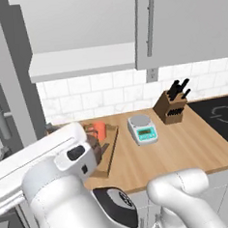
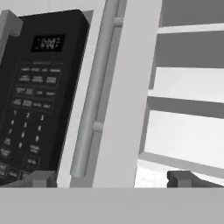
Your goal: Pick the kettle from the counter and place it on the tray. Then pick the mug from the cabinet and place it on the tray. Then close the cabinet doors.
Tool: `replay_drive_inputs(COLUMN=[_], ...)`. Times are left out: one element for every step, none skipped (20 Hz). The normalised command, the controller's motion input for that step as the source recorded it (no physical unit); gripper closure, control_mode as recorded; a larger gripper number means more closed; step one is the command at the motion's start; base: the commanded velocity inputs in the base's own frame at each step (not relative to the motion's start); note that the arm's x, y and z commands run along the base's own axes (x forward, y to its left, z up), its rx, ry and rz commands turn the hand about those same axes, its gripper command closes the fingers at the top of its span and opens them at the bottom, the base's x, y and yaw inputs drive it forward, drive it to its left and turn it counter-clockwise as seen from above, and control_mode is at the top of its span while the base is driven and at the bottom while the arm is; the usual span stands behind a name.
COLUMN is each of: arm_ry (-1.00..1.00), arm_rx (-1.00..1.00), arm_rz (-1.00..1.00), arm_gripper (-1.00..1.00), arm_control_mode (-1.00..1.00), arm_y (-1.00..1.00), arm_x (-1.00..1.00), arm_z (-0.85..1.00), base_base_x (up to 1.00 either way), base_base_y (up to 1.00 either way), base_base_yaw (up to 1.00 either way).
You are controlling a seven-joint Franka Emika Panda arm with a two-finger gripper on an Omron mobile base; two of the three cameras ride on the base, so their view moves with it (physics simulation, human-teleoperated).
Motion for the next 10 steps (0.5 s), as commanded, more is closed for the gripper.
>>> replay_drive_inputs(arm_ry=[0.31,0.36,0.38,0.38,0.40,0.40,0.39,0.38,0.37,0.35], arm_rx=[-0.13,-0.13,-0.12,-0.12,-0.11,-0.10,-0.10,-0.09,-0.09,-0.07], arm_rz=[-0.47,-0.46,-0.47,-0.45,-0.45,-0.44,-0.43,-0.41,-0.39,-0.38], arm_gripper=[-1.00,-1.00,-1.00,-1.00,-1.00,-1.00,-1.00,-1.00,-1.00,-1.00], arm_control_mode=[-1.00,-1.00,-1.00,-1.00,-1.00,-1.00,-1.00,-1.00,-1.00,-1.00], arm_y=[0.00,-0.02,-0.13,-0.18,-0.22,-0.24,-0.26,-0.30,-0.34,-0.40], arm_x=[0.16,0.21,0.23,0.25,0.28,0.28,0.30,0.31,0.34,0.32], arm_z=[0.00,0.00,0.00,0.00,0.00,0.00,0.00,0.00,0.00,0.00], base_base_x=[0.00,0.00,0.00,0.00,0.00,0.00,0.00,0.00,0.00,0.00], base_base_y=[0.00,0.00,0.00,0.00,0.00,0.00,0.00,0.00,0.00,0.00], base_base_yaw=[0.00,0.00,0.00,0.00,0.00,0.00,0.00,0.00,0.00,0.00])
